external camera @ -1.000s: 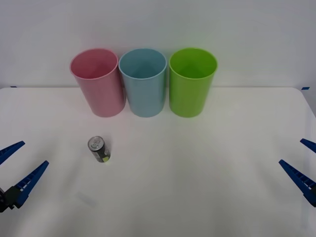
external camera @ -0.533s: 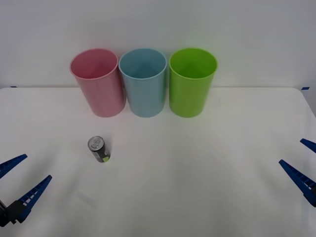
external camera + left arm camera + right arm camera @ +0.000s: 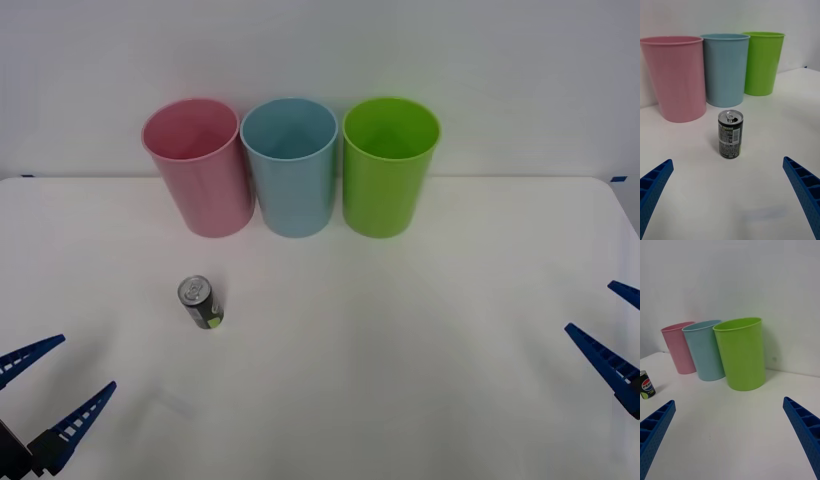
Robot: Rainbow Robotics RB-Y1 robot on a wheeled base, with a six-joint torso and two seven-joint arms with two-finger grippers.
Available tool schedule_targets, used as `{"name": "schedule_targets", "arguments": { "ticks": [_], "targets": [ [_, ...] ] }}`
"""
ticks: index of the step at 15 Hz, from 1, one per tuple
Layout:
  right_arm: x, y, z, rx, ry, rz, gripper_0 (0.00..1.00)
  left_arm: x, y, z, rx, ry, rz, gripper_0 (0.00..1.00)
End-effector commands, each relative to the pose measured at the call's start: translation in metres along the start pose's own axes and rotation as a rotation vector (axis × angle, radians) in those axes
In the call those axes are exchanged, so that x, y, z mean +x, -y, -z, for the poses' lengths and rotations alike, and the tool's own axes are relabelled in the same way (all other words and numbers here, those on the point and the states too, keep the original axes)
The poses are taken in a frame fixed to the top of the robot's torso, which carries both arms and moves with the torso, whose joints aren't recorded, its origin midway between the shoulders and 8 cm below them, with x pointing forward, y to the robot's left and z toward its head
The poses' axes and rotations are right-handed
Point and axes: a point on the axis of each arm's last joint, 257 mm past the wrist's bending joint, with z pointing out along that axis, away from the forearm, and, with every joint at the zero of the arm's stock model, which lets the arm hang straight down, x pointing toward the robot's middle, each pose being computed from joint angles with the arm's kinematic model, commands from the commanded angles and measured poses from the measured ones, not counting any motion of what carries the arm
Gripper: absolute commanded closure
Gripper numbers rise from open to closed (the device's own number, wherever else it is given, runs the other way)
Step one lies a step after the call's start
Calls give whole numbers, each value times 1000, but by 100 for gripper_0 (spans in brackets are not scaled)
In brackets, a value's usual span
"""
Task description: Grasp the object on the table and drop it into the matching bin: aluminum can to the light blue bin, PET bottle to the pink bin.
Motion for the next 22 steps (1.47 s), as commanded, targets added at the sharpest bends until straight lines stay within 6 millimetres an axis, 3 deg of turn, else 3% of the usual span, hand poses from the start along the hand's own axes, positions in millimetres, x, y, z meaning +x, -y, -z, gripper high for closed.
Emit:
{"name": "schedule_targets", "arguments": {
  "ticks": [1,11,22],
  "targets": [
    [0,0,0,0,0,0,0,13,0,-1,-24,-29,13,0],
    [0,0,0,0,0,0,0,35,7,-29,-98,-32,133,0],
    [0,0,0,0,0,0,0,46,6,-81,-59,5,166,0]
  ]
}}
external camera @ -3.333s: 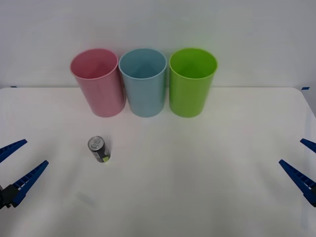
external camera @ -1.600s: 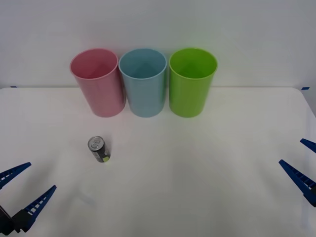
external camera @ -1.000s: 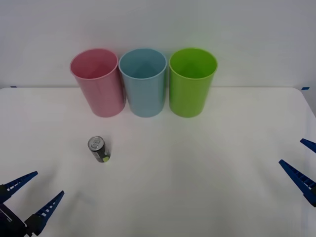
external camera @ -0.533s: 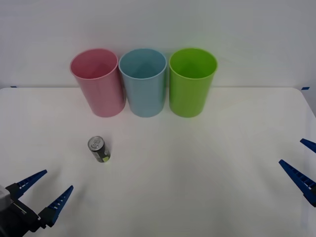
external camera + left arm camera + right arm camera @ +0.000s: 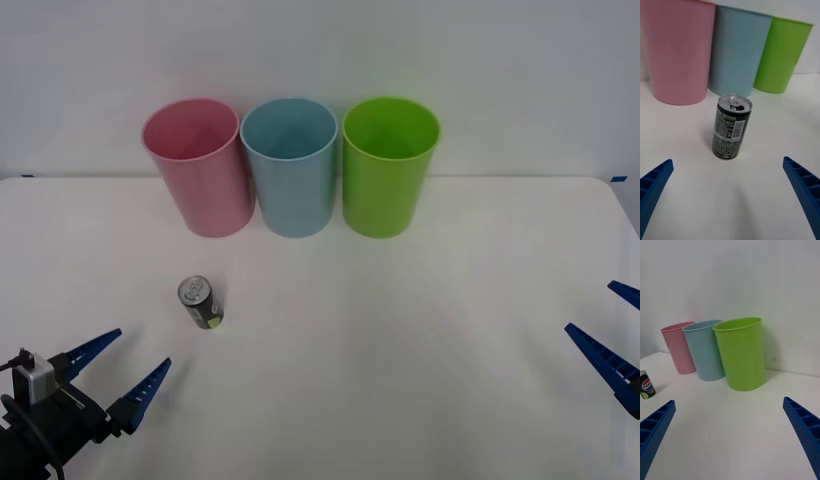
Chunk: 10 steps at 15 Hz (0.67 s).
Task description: Grasp the object on the table and drop it into the matching bin: aluminum can to the light blue bin, PET bottle to the pink bin.
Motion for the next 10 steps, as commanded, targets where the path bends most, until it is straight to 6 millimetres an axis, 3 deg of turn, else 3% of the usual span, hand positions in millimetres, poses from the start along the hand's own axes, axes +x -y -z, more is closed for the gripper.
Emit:
{"name": "schedule_targets", "arguments": {
  "ticks": [1,10],
  "targets": [
    [0,0,0,0,0,0,0,3,0,-12,-4,0,-9,0],
    [0,0,0,0,0,0,0,12,6,-42,-44,-6,-13,0]
  ]
}}
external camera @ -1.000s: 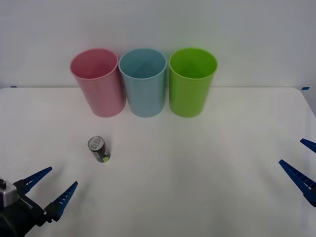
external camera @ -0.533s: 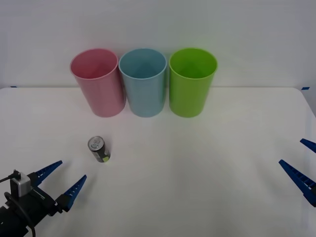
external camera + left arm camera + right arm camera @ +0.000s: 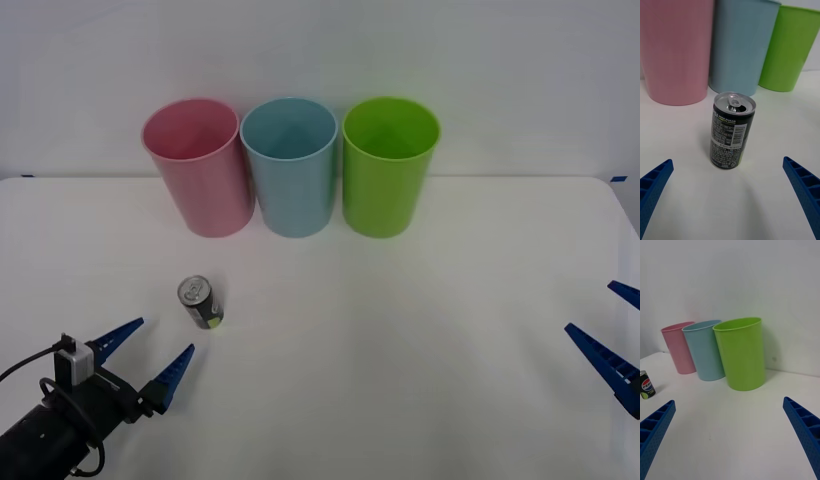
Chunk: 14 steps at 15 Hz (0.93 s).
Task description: Grasp the object on the table and drop it into the matching bin: aluminum can to the light blue bin, PET bottle to the pink bin.
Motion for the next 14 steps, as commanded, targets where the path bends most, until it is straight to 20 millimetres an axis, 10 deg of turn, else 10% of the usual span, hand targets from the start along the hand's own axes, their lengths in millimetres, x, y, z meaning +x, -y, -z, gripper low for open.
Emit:
{"name": "schedule_targets", "arguments": {
  "ticks": [1,14],
  "targets": [
    [0,0,0,0,0,0,0,4,2,-10,2,-2,9,0],
    [0,0,0,0,0,0,0,12,-1,-61,26,1,9,0]
  ]
}}
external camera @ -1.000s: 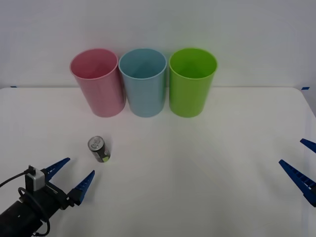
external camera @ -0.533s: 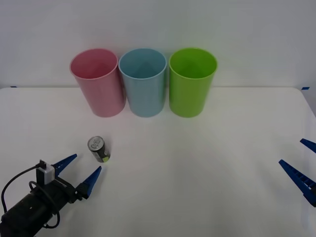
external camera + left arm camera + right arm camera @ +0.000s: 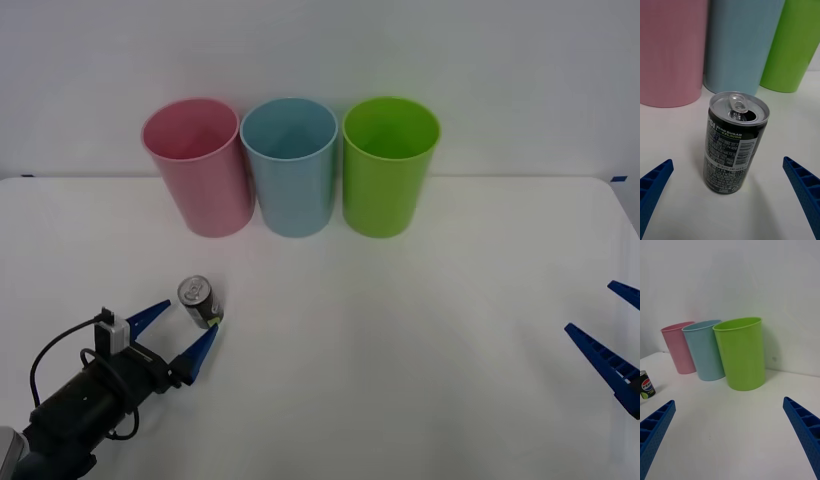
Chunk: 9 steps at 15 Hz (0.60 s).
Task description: Grasp the object on the table and drop it into the matching bin: aluminum can to the light blue bin, PET bottle to the pink bin.
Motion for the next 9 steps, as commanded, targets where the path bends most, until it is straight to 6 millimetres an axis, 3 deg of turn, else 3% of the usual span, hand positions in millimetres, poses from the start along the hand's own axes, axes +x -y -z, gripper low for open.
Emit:
{"name": "schedule_targets", "arguments": {
  "ticks": [1,9],
  "targets": [
    [0,0,0,0,0,0,0,2,1,-8,-6,-6,-11,0],
    [0,0,0,0,0,0,0,1,8,-27,-24,-9,-18,0]
  ]
}}
